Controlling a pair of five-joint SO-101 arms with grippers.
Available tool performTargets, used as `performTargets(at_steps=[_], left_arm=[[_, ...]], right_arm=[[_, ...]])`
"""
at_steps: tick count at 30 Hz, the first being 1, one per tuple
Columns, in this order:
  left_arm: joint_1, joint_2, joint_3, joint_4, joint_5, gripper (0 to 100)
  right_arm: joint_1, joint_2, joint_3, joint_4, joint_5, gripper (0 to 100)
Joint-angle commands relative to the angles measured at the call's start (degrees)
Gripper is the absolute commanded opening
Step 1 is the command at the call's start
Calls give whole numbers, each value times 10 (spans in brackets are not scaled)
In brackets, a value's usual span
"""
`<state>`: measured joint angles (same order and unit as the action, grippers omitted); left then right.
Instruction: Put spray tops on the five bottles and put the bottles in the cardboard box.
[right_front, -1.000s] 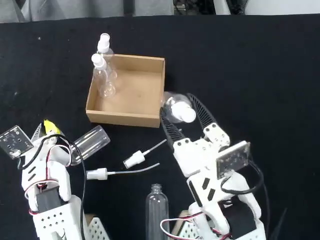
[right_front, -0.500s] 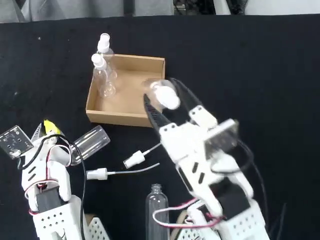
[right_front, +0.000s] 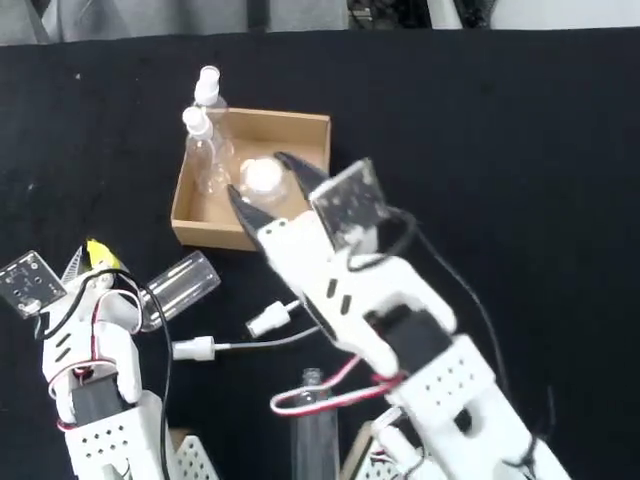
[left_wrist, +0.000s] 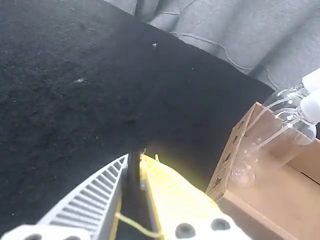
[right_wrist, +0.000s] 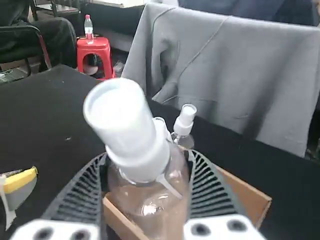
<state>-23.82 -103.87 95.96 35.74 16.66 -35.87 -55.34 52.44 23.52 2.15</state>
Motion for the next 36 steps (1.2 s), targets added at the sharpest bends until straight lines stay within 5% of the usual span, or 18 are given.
performTargets(at_steps=[1, 21, 36], left_arm=[[-5, -4, 15, -12, -5, 29], [-5, -4, 15, -16, -5, 29], [-5, -4, 15, -16, -5, 30]], right_arm=[[-12, 51, -45, -54, -23, 29], [-35, 284, -47, -276, -27, 30], [-50, 440, -143, -282, -27, 30]])
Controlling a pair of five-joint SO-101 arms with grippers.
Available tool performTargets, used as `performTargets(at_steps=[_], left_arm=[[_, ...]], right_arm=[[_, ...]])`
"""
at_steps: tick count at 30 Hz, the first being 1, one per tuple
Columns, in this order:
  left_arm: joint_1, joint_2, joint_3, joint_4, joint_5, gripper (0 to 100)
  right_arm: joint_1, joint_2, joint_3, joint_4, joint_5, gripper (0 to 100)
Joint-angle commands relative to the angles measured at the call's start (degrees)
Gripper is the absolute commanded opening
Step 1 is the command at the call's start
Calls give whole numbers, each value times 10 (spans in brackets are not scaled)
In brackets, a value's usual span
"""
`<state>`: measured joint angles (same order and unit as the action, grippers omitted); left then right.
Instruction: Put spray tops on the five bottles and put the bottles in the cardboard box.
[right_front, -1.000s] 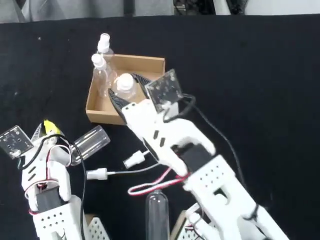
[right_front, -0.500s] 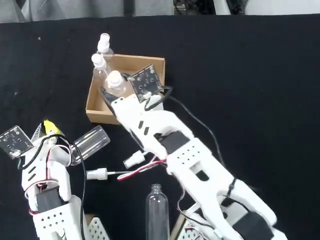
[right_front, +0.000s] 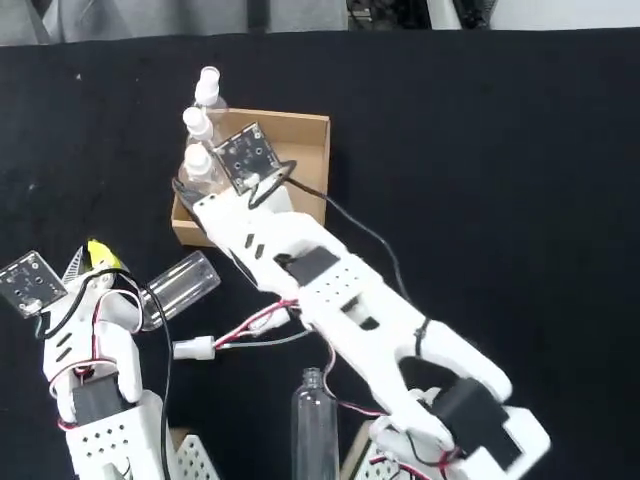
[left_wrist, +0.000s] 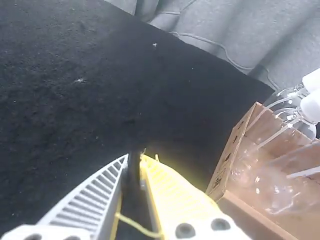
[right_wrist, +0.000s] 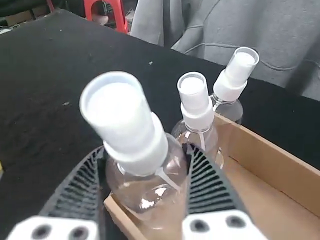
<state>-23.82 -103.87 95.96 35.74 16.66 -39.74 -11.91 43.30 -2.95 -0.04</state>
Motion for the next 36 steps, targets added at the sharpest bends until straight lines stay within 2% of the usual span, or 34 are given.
performTargets(at_steps=[1, 7, 12, 36], left_arm=[[-5, -4, 15, -16, -5, 30], [-5, -4, 15, -16, -5, 30], [-5, -4, 15, -15, -5, 30], [-5, -4, 15, -13, -5, 30]], right_arm=[[-11, 13, -58, -18, -5, 30], [-14, 59, -78, -18, -12, 30], [-11, 101, -99, -18, -75, 30], [-12, 221, -148, -18, -74, 30]])
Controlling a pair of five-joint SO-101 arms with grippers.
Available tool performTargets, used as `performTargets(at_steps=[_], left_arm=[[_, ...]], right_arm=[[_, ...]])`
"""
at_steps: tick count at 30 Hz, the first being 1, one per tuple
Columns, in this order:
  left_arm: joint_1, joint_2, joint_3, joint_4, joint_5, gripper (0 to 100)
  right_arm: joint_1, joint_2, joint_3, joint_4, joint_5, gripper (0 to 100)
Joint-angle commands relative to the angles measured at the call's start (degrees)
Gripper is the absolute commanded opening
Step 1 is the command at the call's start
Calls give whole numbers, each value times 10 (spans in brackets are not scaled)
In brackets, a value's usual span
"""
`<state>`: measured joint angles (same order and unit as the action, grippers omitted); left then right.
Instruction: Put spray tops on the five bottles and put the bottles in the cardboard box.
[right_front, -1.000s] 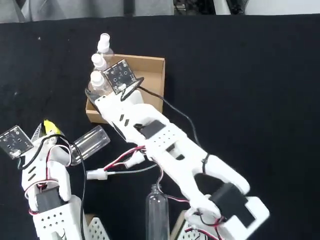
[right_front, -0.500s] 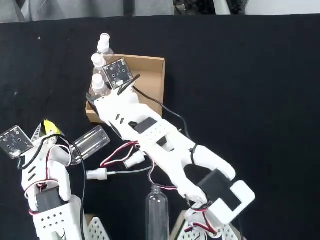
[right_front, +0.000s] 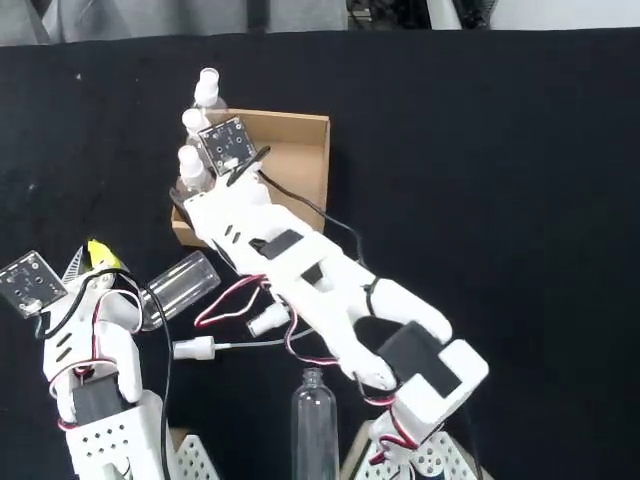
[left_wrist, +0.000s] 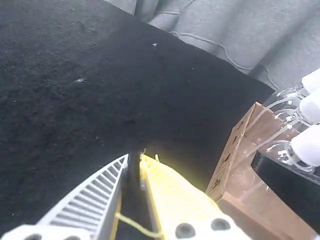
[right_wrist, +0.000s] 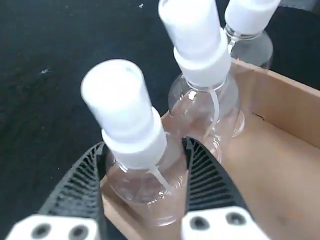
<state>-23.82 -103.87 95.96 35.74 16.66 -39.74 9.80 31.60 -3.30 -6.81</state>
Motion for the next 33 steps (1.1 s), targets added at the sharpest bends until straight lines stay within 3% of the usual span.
performTargets(at_steps=[1, 9, 16, 22, 33], left_arm=[[-5, -4, 15, -13, -5, 30], [-5, -4, 15, -13, -5, 30], [-5, -4, 15, -13, -5, 30], [-5, -4, 15, -13, -5, 30], [-5, -4, 15, -13, -5, 30]], right_arm=[[-12, 5, -31, -14, -6, 30], [-13, 5, -29, -11, -6, 34], [-15, 6, -31, 32, -6, 185], [-15, 5, -31, 42, -6, 251], [-21, 4, -30, 43, -6, 276]])
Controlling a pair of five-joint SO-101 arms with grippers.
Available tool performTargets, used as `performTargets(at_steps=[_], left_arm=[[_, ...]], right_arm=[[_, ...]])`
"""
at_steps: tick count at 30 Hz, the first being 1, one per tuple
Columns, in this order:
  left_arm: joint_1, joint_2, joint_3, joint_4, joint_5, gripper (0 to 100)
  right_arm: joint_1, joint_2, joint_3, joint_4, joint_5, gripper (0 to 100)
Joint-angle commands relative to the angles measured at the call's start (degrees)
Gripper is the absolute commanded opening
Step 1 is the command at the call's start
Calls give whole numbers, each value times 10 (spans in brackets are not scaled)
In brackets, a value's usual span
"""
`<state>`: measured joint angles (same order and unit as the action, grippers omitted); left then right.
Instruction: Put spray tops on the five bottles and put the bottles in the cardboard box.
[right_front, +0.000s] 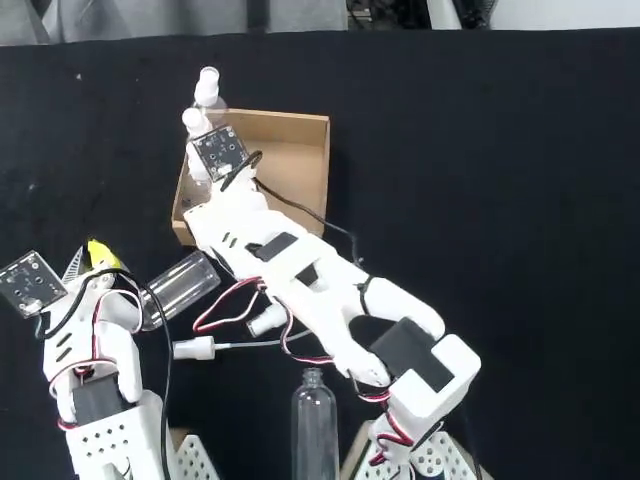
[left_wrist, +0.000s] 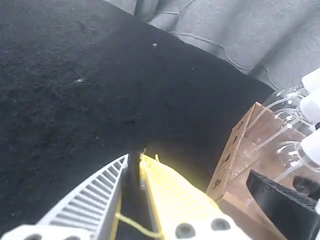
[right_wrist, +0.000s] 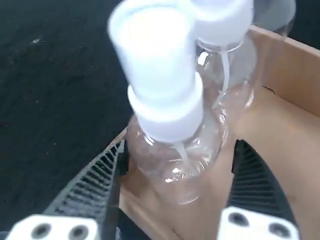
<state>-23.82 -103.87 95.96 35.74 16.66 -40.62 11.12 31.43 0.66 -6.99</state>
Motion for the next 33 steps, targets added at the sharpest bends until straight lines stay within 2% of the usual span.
performTargets(at_steps=[1, 6, 18, 30, 33], left_arm=[[-5, -4, 15, -13, -5, 30], [-5, -4, 15, -13, -5, 30], [-5, -4, 15, -13, -5, 30], [-6, -4, 15, -13, -5, 30], [-23, -5, 15, -16, -3, 30]], right_arm=[[-11, -9, -29, 4, -4, 275], [-11, -29, -22, 10, -4, 274], [-9, -103, -19, 113, -4, 273], [-9, -179, -19, 255, -4, 273], [-9, -192, -19, 286, -4, 273]])
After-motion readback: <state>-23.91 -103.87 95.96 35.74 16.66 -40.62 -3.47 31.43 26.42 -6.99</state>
